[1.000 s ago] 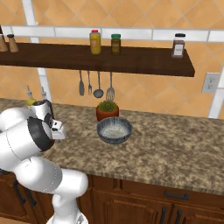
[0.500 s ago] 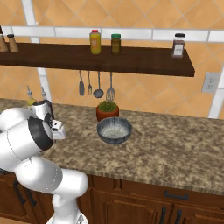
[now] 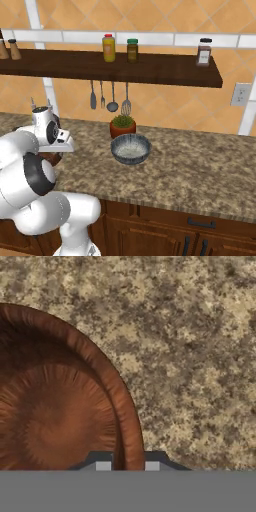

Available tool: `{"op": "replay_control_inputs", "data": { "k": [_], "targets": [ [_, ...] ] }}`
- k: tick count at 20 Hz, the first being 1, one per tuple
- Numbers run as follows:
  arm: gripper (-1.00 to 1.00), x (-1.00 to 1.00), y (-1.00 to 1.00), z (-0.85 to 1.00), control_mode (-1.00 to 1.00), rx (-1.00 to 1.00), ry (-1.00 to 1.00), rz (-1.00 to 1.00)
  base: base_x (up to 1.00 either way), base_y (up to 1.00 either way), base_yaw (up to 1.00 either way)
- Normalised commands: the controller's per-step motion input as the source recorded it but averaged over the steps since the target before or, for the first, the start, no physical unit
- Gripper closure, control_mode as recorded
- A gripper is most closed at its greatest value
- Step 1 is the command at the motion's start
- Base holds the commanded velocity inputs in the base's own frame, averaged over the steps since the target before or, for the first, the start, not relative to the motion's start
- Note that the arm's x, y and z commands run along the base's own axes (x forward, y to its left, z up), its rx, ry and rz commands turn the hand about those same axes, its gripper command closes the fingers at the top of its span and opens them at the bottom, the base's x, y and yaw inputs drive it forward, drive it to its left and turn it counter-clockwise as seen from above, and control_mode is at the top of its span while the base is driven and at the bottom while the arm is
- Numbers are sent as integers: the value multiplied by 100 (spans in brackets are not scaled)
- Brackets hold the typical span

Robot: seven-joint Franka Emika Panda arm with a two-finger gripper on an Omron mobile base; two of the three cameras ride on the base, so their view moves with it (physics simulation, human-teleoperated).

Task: Pick up the bowls on the counter and stack them on top of one another in the open cabinet. Place the smaller bowl on top of the larger bowl.

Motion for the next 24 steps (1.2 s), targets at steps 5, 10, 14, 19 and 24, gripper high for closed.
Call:
{"op": "replay_control_inputs", "data": {
  "k": [5,10,14,19,24],
  "targets": [
    [100,7,-49,64,-100,0,-5,-6,0,0,0],
    [100,47,-80,52,-100,0,0,-6,0,0,0],
    [100,43,-96,11,-100,0,0,-12,0,0,0],
    [100,7,-100,0,-100,3,-7,-16,0,0,0],
    [100,0,-100,0,-100,11,-14,-19,0,0,0]
  ]
}}
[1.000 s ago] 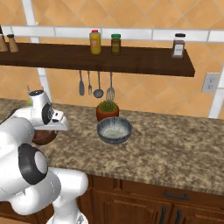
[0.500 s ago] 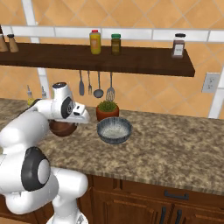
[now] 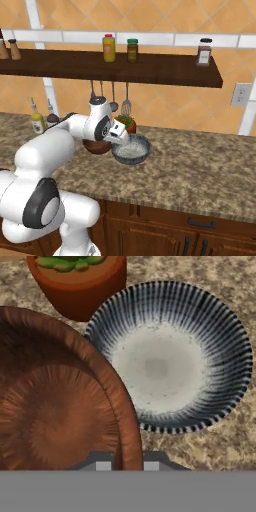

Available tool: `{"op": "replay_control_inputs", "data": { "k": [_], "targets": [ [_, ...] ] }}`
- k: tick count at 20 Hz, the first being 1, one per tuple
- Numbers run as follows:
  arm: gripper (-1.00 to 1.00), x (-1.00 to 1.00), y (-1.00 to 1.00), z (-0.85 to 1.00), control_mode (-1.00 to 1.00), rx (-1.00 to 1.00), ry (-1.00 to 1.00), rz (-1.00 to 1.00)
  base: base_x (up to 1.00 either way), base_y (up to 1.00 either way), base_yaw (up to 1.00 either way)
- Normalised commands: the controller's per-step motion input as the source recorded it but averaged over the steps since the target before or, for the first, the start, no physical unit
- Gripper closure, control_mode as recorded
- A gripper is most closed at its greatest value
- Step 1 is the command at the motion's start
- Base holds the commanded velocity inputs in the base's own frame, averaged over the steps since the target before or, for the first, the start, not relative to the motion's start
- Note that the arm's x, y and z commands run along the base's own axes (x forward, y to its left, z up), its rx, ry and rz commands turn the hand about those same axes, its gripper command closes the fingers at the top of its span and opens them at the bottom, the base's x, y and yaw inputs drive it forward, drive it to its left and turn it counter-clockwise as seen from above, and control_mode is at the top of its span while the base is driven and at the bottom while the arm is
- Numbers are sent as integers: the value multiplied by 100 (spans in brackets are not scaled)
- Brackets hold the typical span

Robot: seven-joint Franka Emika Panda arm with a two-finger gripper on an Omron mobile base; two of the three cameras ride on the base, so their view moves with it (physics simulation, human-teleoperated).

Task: Pick up the bowls on the counter and stack them on top of one another in the open cabinet. Place the smaller bowl on top of the larger bowl.

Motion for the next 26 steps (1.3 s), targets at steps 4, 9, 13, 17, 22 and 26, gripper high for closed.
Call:
{"op": "replay_control_inputs", "data": {
  "k": [4,9,13,17,22,26],
  "targets": [
    [100,0,-99,0,-100,15,-10,-23,0,0,0],
    [100,17,-67,0,-100,9,-1,-18,0,0,0],
    [100,31,-14,0,-100,3,0,-13,0,0,0],
    [100,42,-16,-11,-100,0,0,-17,0,0,0],
    [100,12,-18,-42,-100,0,0,-14,0,0,0],
    [100,0,-2,-35,-100,0,0,-7,0,0,0]
  ]
}}
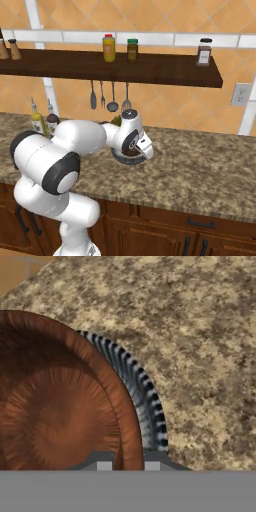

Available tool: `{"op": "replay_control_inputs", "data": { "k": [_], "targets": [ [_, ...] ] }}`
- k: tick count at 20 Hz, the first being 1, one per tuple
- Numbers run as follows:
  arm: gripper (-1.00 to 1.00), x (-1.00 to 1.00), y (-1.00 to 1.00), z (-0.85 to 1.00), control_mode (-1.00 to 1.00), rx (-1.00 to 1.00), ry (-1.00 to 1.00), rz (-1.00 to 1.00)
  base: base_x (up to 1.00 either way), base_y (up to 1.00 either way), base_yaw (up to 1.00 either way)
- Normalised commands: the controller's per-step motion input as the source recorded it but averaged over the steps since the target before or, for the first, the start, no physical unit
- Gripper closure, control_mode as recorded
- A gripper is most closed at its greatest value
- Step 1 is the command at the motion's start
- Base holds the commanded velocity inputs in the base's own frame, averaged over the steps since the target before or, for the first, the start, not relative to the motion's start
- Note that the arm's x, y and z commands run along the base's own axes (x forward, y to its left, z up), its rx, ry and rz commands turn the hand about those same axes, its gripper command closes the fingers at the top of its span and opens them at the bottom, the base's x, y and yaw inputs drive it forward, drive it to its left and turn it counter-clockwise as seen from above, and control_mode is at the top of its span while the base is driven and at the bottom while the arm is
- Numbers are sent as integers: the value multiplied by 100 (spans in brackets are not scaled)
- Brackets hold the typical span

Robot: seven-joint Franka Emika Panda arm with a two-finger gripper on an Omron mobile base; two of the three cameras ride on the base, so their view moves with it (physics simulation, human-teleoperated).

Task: Pick up the bowls on the counter and stack them on top of one another in the open cabinet. Place the smaller bowl on top of the larger bowl.

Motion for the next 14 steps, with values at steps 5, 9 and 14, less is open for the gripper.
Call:
{"op": "replay_control_inputs", "data": {
  "k": [5,9,14],
  "targets": [
    [100,3,1,-9,-100,0,0,0,0,0,0],
    [100,17,6,-3,-100,0,0,0,0,0,0],
    [100,26,1,0,-100,0,0,0,0,0,0]
  ]
}}
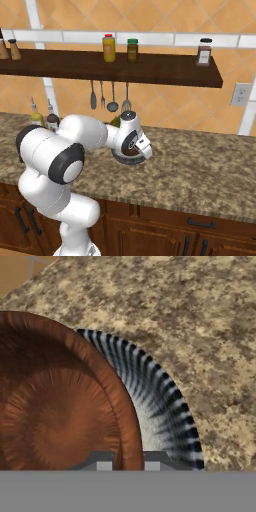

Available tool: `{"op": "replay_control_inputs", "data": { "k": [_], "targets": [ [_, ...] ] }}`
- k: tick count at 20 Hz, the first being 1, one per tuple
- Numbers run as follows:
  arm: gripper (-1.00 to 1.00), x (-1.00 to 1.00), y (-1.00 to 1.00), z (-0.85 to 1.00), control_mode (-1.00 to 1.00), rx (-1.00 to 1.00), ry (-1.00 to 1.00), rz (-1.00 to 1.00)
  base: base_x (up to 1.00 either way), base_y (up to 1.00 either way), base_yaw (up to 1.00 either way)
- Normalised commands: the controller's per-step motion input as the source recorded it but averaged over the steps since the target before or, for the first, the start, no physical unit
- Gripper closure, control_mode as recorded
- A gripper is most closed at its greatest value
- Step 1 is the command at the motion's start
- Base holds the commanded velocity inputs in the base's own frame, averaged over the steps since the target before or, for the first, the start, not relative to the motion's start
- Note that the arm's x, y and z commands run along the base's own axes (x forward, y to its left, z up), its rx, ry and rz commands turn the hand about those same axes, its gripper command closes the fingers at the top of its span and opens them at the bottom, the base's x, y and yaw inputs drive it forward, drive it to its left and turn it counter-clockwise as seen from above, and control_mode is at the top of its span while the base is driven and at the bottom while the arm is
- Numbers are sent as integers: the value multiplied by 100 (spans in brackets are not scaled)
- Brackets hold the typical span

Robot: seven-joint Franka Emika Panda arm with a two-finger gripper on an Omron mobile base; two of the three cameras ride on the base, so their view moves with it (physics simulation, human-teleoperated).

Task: Pick up the bowls on the counter and stack them on top of one another in the open cabinet. Place the smaller bowl on top of the larger bowl.

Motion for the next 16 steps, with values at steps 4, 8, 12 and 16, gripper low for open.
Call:
{"op": "replay_control_inputs", "data": {
  "k": [4,8,12,16],
  "targets": [
    [100,10,0,-22,-100,0,0,0,0,0,0],
    [100,1,1,-24,-100,0,0,0,0,0,0],
    [100,0,1,-2,-100,-1,-1,0,0,0,0],
    [100,0,0,0,-100,0,0,0,0,0,0]
  ]
}}
